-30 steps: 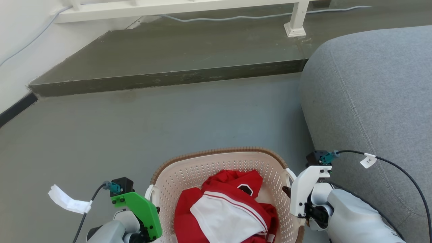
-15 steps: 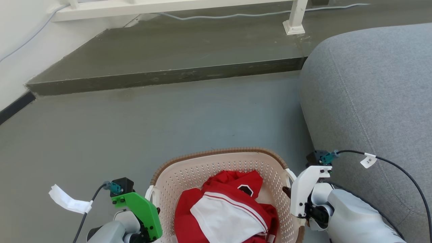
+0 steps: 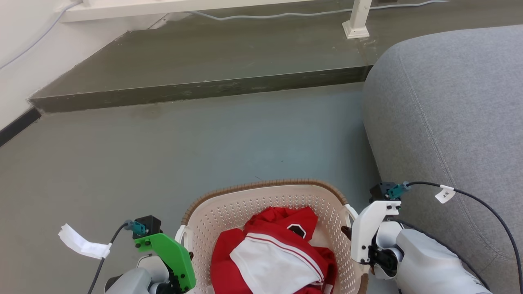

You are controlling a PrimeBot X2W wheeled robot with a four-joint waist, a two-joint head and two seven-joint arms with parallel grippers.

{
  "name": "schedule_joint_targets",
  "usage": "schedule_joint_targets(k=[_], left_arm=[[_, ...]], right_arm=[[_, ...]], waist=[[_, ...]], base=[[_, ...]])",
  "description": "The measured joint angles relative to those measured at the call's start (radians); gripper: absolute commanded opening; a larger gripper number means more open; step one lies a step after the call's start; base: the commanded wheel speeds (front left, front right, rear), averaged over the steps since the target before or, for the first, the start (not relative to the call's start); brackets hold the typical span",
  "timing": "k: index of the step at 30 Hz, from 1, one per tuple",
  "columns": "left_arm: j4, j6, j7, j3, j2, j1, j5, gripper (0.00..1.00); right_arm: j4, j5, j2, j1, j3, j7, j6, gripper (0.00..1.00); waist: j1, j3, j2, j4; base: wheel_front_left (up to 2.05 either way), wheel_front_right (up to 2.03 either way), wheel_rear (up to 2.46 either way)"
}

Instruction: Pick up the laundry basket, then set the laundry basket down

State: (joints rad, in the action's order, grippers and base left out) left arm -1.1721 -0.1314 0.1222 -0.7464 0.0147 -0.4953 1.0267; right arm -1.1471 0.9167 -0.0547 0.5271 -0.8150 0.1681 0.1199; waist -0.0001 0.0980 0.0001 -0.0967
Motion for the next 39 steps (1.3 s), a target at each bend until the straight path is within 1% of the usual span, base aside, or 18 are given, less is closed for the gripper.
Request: schedule_joint_targets(k=[7,16,21,39], left_arm=[[-0.007,0.0,-0.001,0.0,0.0,-0.012,0.006,0.0],[-0.009,0.0,-0.024,0.0,0.001,-0.058,0.006,0.0],[-0.007,0.0,-0.038,0.0,0.002,-0.081,0.006,0.0],[0.016,0.0,-0.164,0.002,0.016,-0.19,-0.009,0.0]], right_arm=[[0.0,0.002,0.0,0.012,-0.007,-0.002,0.0,0.0],[0.001,0.008,-0.002,0.048,-0.01,-0.037,0.0,0.0],[0.001,0.008,-0.002,0.074,-0.01,-0.057,0.0,0.0],[0.009,0.001,-0.009,0.184,-0.011,-0.185,0.0,0.0]], waist=[[0.0,0.012,0.0,-0.002],[0.0,0.063,0.0,-0.005],[0.0,0.106,0.0,-0.007],[0.0001,0.302,0.0,-0.006]], base=[[0.0,0.0,0.0],[0.0,0.0,0.0],[0.0,0.0,0.0],[0.0,0.0,0.0]])
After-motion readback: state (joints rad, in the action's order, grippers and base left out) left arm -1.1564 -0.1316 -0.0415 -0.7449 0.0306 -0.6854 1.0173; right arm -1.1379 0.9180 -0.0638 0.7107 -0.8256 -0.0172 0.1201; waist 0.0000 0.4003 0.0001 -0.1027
